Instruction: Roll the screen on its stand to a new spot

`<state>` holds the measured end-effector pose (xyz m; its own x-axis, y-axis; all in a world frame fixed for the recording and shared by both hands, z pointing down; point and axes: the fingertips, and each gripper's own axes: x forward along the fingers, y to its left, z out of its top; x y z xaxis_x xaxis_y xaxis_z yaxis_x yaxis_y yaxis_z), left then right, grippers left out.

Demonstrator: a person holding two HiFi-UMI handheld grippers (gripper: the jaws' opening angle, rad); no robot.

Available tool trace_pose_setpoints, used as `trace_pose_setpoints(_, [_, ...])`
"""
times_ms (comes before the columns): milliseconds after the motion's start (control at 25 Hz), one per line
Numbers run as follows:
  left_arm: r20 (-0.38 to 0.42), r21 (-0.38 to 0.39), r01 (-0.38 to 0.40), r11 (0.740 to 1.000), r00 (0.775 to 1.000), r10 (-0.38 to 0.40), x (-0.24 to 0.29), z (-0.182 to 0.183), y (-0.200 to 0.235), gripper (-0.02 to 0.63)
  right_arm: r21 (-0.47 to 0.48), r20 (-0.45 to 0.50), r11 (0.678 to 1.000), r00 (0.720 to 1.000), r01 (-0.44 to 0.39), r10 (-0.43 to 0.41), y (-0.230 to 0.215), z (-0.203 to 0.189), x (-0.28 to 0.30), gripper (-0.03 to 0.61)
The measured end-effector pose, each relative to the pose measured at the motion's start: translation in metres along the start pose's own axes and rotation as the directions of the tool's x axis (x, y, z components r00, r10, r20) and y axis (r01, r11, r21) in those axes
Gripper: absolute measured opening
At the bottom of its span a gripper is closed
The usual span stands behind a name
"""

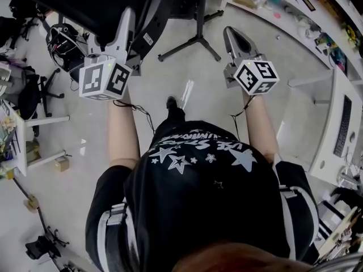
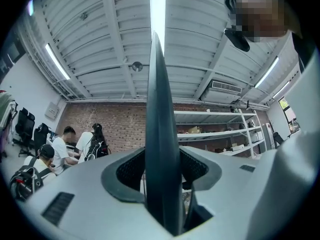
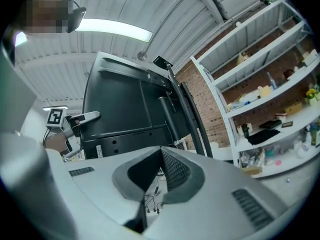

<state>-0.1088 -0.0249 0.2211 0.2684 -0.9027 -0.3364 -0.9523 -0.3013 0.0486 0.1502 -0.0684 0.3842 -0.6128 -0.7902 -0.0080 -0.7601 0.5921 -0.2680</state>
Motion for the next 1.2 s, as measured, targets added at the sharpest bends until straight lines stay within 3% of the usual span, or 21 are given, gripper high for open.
trace_pose_setpoints(600, [0.012,0.006,-0.003,1.000,1.000,0.003,-0.066,0.021,-0.070,0.225,0.004,0.001,1.000,1.000,-0.018,0.018,0.001,-0.002,-0.076,0.008])
trace_pose_setpoints(1200, [0.013,-0.033,0.063,0.997,0.998,-0.063,-0.124,0.041,-0.088,0.225,0.024,0.048,0.999,0.998,0.045,-0.046,0.061,-0.008,-0.132,0.008])
